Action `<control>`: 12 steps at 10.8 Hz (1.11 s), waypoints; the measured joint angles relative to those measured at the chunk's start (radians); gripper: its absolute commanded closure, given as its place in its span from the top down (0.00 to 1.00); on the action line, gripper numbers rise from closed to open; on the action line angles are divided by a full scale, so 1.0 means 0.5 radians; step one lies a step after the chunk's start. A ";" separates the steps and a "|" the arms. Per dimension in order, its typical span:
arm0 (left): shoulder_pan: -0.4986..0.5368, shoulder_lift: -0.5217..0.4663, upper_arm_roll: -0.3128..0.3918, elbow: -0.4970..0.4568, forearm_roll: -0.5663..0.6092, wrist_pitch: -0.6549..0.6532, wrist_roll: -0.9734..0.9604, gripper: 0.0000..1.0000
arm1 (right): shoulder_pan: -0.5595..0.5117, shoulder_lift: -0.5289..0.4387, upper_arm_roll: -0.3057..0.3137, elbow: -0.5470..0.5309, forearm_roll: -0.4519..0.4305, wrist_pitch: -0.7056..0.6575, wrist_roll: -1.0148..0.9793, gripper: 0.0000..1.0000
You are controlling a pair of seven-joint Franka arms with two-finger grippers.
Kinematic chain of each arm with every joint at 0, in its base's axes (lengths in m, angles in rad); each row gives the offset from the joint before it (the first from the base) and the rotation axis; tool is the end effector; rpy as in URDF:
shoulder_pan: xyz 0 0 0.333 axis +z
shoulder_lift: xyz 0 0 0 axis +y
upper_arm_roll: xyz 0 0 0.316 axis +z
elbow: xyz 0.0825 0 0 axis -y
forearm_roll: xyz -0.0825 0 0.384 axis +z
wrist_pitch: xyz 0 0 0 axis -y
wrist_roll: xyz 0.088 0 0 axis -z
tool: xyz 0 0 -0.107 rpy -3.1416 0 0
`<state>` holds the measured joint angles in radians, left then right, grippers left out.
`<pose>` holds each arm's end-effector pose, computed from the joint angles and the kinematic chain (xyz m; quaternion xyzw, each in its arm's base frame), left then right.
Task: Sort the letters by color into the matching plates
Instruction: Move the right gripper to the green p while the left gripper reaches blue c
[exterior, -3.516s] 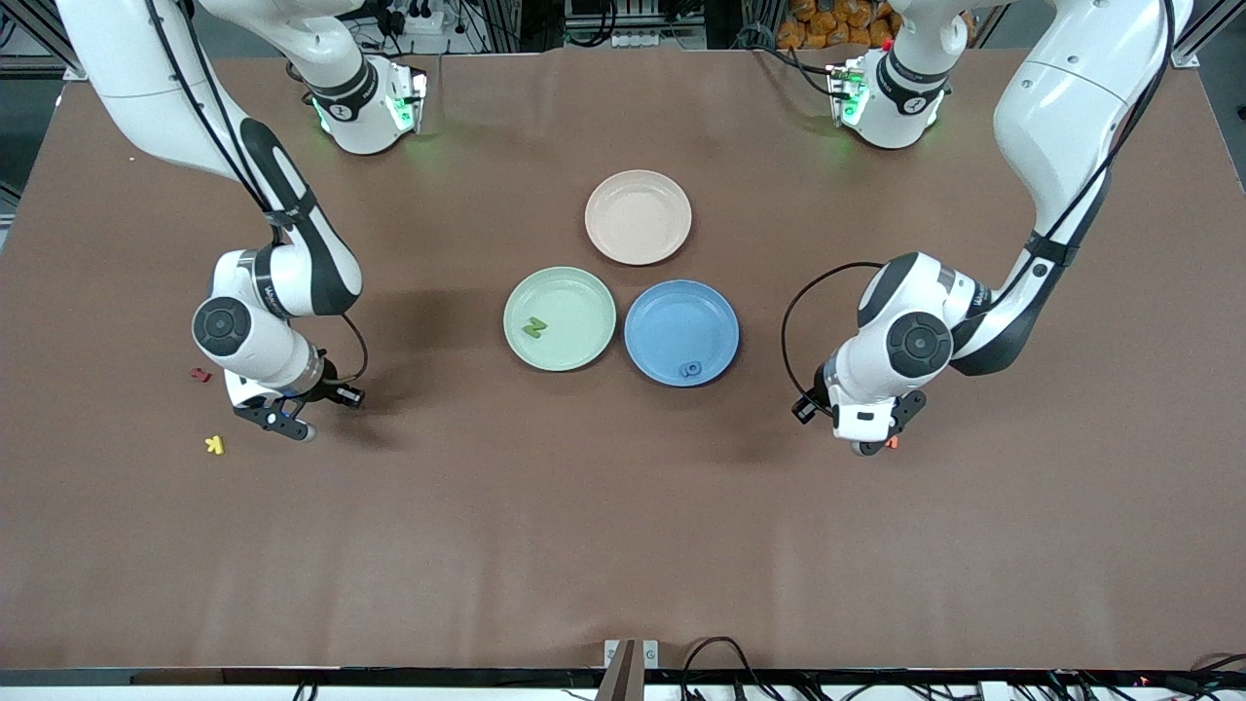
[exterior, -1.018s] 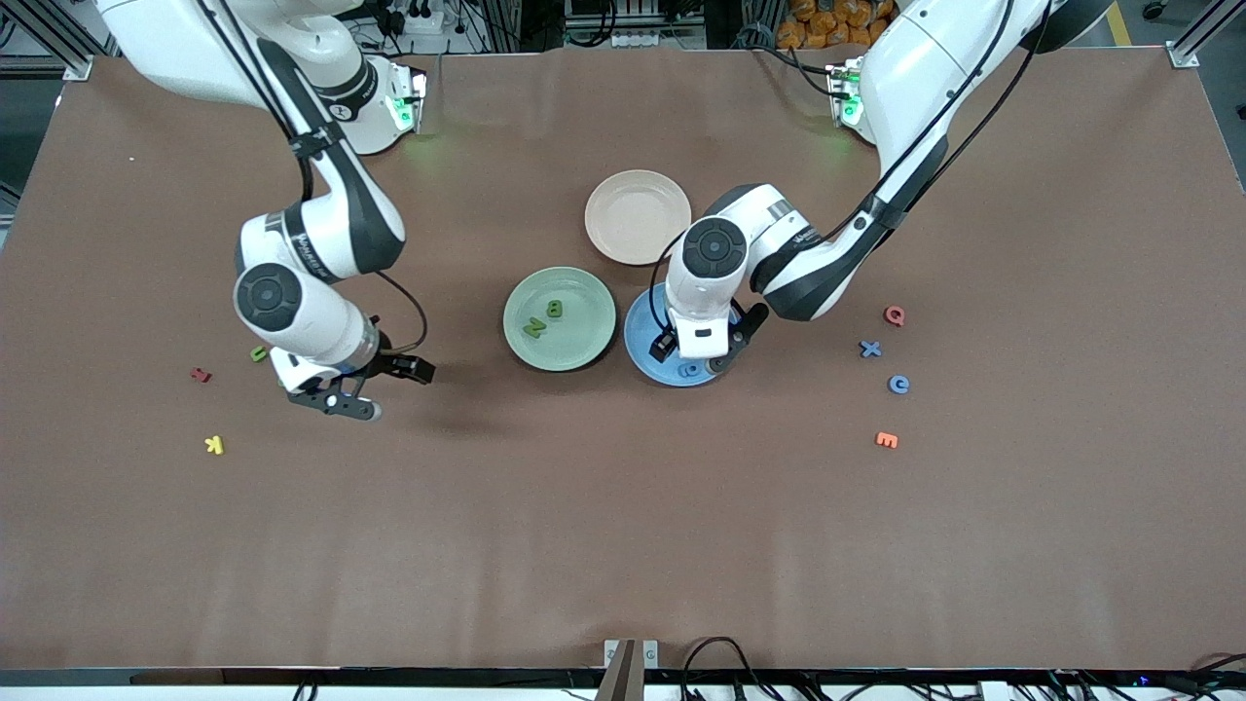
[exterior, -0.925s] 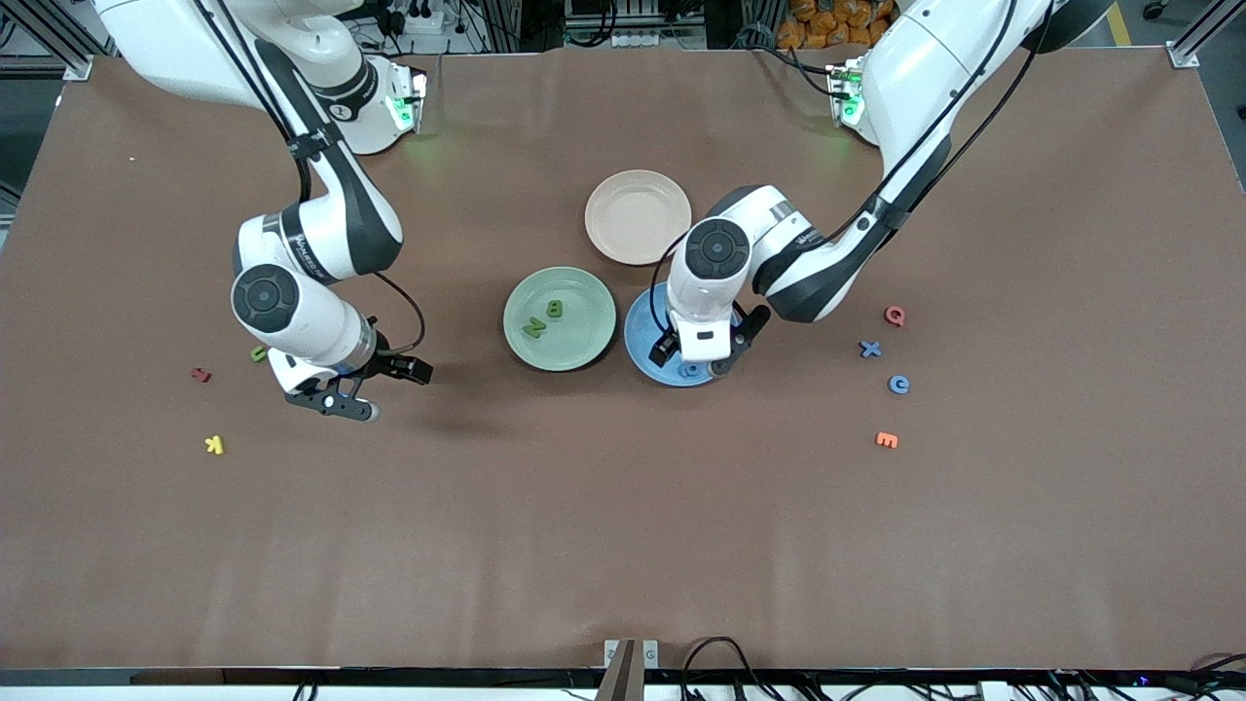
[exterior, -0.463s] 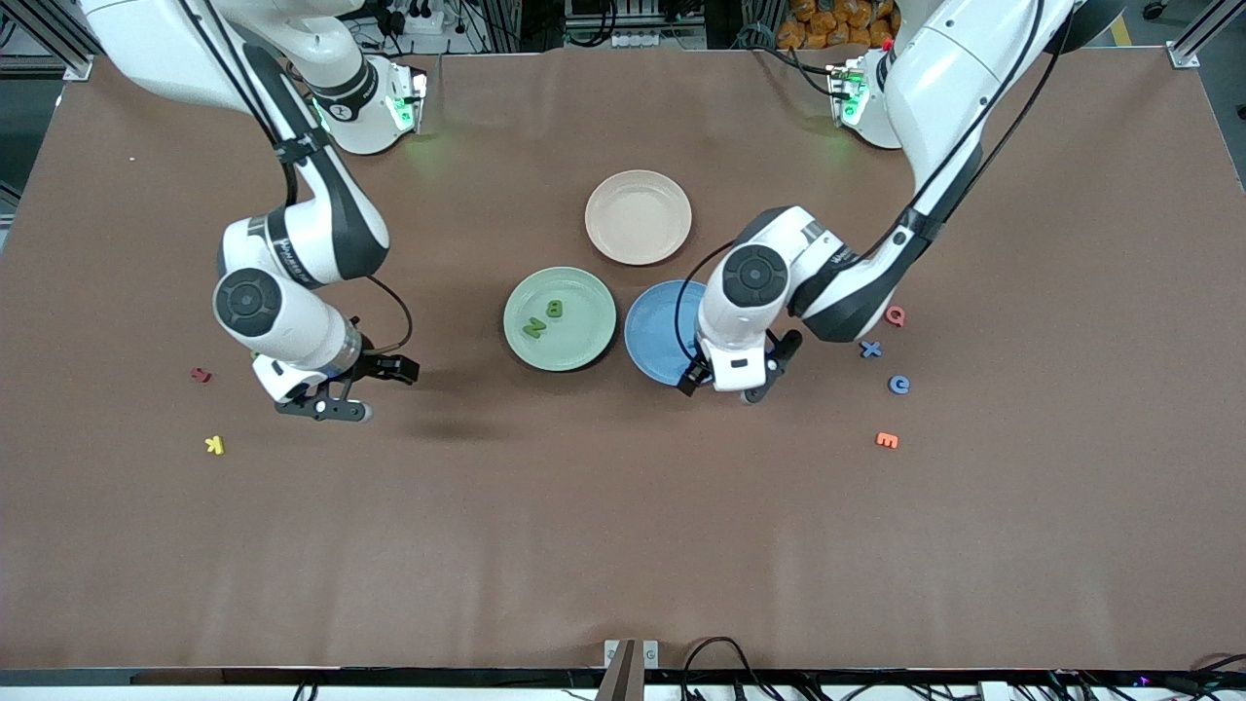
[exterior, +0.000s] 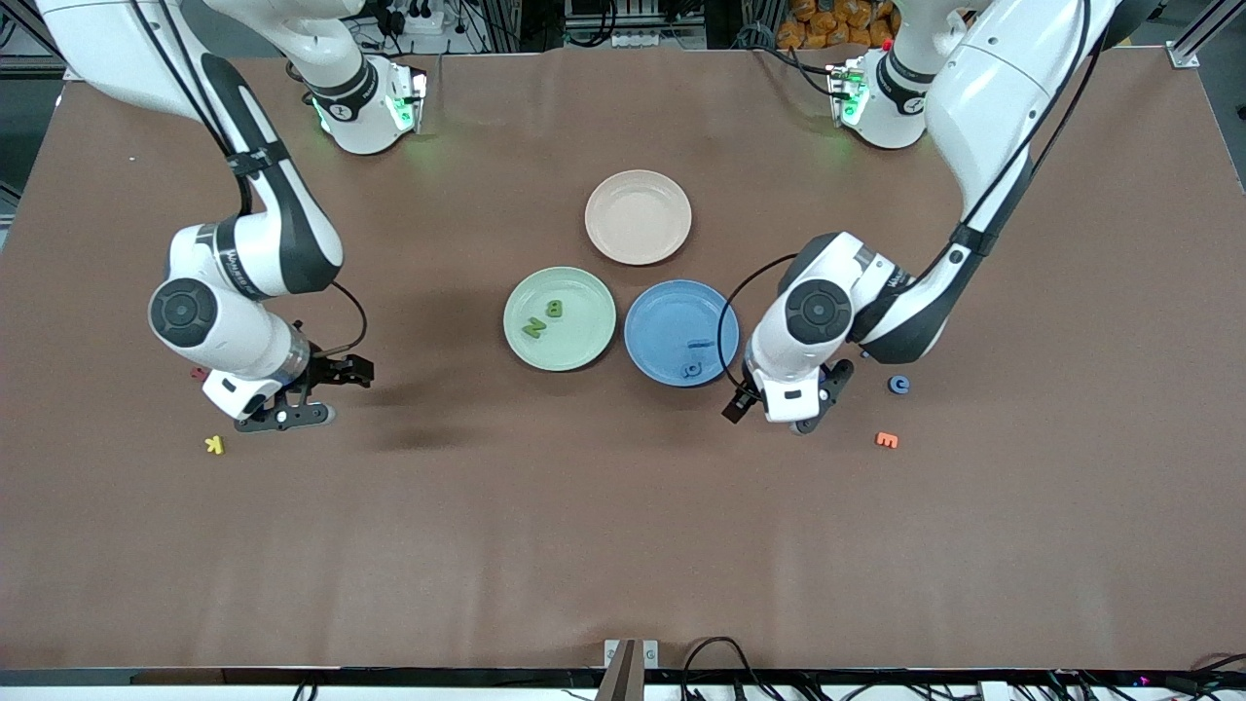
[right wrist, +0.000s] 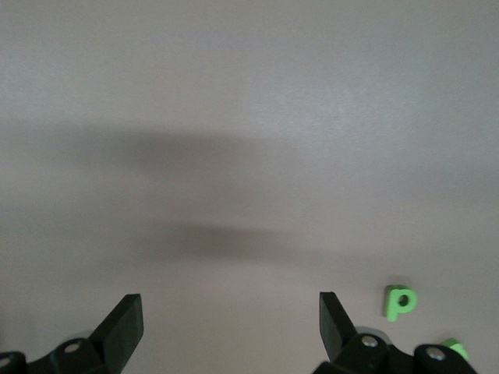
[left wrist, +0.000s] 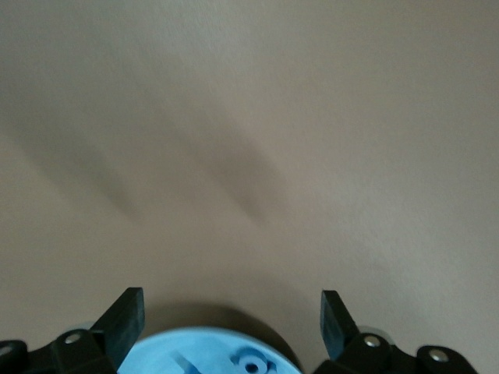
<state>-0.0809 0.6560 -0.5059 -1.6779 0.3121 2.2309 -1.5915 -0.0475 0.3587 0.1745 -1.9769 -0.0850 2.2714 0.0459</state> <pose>0.5888 -0.3333 0.2563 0.9006 0.4336 -0.0267 0.0101 0.5995 0.0708 0.2842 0.9975 0.0643 -0.0285 0.0035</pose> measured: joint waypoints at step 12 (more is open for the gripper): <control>0.470 -0.010 0.011 -0.133 0.025 -0.129 0.365 1.00 | -0.422 0.019 0.000 -0.270 -0.082 0.452 -0.278 1.00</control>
<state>0.1543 0.6510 -0.5004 -1.7447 0.3246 2.1665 -1.4090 -0.2583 0.3683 0.1743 -2.1120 -0.1259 2.4975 -0.0931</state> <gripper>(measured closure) 0.000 0.000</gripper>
